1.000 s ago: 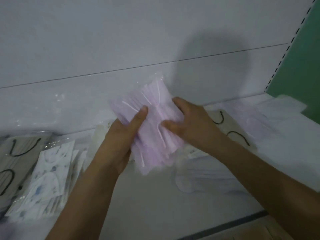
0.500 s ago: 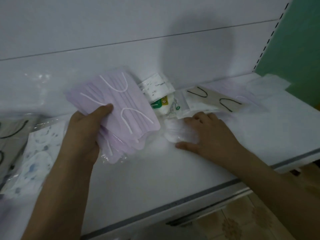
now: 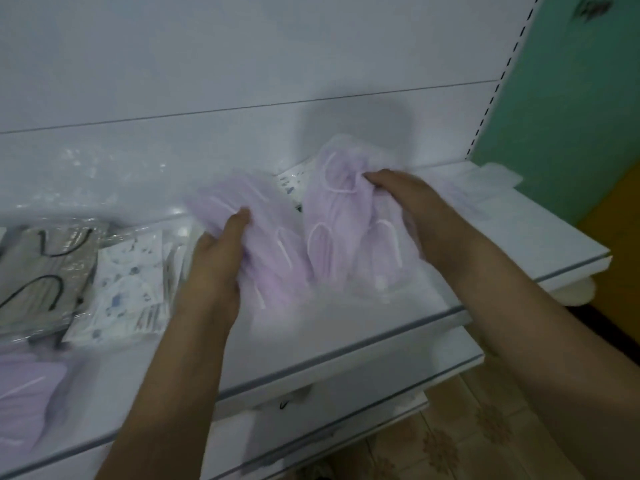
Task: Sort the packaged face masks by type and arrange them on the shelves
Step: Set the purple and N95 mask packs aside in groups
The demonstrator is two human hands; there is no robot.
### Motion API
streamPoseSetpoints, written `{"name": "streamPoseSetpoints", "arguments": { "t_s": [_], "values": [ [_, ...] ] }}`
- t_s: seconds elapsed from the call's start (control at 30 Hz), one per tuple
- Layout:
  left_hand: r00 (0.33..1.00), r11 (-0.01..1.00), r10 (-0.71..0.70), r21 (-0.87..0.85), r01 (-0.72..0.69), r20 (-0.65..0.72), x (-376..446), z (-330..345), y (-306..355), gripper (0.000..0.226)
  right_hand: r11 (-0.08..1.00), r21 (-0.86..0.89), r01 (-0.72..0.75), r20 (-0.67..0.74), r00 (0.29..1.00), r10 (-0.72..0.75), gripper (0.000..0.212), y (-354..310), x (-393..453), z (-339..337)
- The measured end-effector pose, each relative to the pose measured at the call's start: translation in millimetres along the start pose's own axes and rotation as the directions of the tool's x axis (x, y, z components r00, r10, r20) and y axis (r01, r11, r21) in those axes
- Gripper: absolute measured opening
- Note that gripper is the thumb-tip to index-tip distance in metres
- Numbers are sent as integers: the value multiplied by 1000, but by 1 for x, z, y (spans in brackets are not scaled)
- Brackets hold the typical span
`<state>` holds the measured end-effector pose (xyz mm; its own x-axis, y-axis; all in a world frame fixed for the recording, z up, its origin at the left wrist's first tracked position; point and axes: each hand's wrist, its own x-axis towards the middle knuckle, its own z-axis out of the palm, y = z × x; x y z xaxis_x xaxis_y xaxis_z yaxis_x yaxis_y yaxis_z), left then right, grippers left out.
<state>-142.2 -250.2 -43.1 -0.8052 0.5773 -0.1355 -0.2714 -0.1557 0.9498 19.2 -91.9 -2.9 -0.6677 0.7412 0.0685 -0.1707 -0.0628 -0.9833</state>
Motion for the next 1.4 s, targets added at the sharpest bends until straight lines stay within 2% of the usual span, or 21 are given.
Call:
{"name": "streamPoseSetpoints", "arguments": {
  "t_s": [0.07,0.13,0.27,0.37,0.43,0.47,0.57,0.67,0.73,0.77,0.83,0.9,0.97,1.07,1.1,1.17,1.2,1.23,1.27,1.33,1.4],
  "values": [
    [964,984,-103,-119,135,244,-12,19,2,37,995,-33,-93,80,992,95,19,4,-6,13],
    [928,981,-125,-97,169,351,-21,28,-3,36,988,-106,-115,118,985,127,17,12,-9,17],
    [938,980,-180,-34,198,296,-31,23,-24,38,963,-263,-49,78,994,72,17,12,-21,6],
    [964,998,-45,64,29,262,-37,31,-35,56,907,-421,-15,99,993,62,19,6,-35,1],
    [966,988,15,144,-54,258,-42,43,-39,68,887,-462,16,-15,1000,-26,20,13,-31,-5],
    [967,991,17,126,-50,253,-42,49,-41,63,902,-432,7,-77,996,-45,19,15,-28,-10],
    [979,998,-64,-10,67,193,-39,64,-42,13,984,-154,-88,-124,990,69,21,5,-14,-36],
    [984,992,-113,-47,121,140,-24,73,-41,13,978,181,-100,54,994,92,17,-23,0,-69],
    [968,976,-180,-92,198,178,-14,86,-40,20,960,254,-115,168,983,73,19,-35,10,-81],
    [957,965,-217,-105,239,191,-12,94,-39,24,977,189,-99,171,983,67,21,-34,15,-83],
    [924,947,-273,-97,308,266,-11,113,-40,34,980,-198,38,53,998,-28,23,-20,27,-91],
    [888,947,-279,-48,318,366,-13,136,-40,46,819,-562,117,-32,986,-163,30,0,36,-96],
    [886,958,-280,53,281,368,-12,158,-47,47,737,-652,176,23,977,-212,28,12,41,-106],
    [950,964,-251,139,228,185,1,174,-63,42,743,-622,248,151,969,-197,31,16,49,-139],
    [962,964,-244,136,228,122,5,176,-67,42,659,-711,244,152,969,-195,40,18,57,-159],
    [978,975,-207,92,203,35,9,177,-71,40,326,-935,142,90,981,-170,54,24,75,-208],
    [983,980,-182,80,182,-6,10,178,-72,37,189,-980,64,40,991,-129,59,28,81,-228],
    [987,985,-152,77,155,-52,9,178,-72,34,96,-995,17,8,996,-83,64,34,86,-243],
    [989,990,-118,71,124,-86,10,177,-73,32,52,-998,23,21,999,-42,69,41,90,-250],
    [989,995,-85,44,91,-121,10,177,-75,37,97,-990,104,104,995,-4,69,56,92,-248],
    [985,996,-84,30,89,-149,9,177,-77,49,241,-955,173,164,985,-54,51,66,91,-237]
  ]
}}
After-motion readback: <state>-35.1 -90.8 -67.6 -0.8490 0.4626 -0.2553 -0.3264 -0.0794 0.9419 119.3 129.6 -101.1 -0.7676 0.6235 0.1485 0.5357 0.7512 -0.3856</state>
